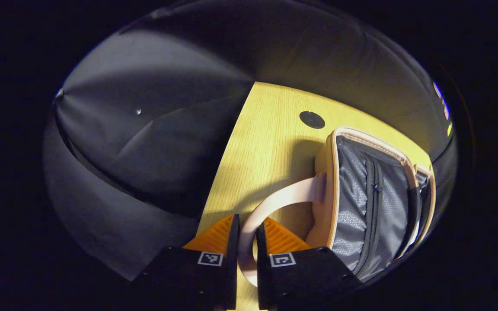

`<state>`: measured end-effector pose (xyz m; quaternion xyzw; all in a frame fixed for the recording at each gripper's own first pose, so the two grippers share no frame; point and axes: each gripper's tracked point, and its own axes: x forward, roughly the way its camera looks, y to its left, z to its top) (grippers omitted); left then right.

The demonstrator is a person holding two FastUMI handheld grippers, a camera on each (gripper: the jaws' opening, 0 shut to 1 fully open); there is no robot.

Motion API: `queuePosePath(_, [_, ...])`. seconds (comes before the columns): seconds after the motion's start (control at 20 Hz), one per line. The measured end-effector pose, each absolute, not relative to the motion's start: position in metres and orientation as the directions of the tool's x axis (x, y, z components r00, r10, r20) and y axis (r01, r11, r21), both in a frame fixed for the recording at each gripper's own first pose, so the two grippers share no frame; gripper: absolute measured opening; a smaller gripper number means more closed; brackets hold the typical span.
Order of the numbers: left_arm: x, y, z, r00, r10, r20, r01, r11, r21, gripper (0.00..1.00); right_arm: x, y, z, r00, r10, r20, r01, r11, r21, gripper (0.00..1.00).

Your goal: First open the suitcase, pack the skin care products into it, and then close the suitcase.

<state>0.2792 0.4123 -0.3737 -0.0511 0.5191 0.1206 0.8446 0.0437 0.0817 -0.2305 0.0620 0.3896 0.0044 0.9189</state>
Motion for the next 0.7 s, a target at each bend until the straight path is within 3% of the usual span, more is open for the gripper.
queuePosePath(0.1, [0.283,0.416,-0.358,0.439,0.212,-0.873,-0.212,0.969,0.129,0.17,0.045,0.08,-0.232,0.694,0.068,-0.717,0.023,0.993,0.116,0.98])
queuePosePath(0.3, [0.286,0.408,-0.297,0.515,0.225,-0.827,-0.183,0.972,0.15,0.09,0.052,0.08,-0.229,0.701,0.089,-0.707,0.01,0.991,0.134,0.98])
queuePosePath(0.7, [0.299,0.358,-0.169,0.737,0.128,-0.663,-0.047,0.989,0.14,0.09,0.06,0.068,-0.215,0.731,0.111,-0.673,0.0,0.987,0.163,0.98])
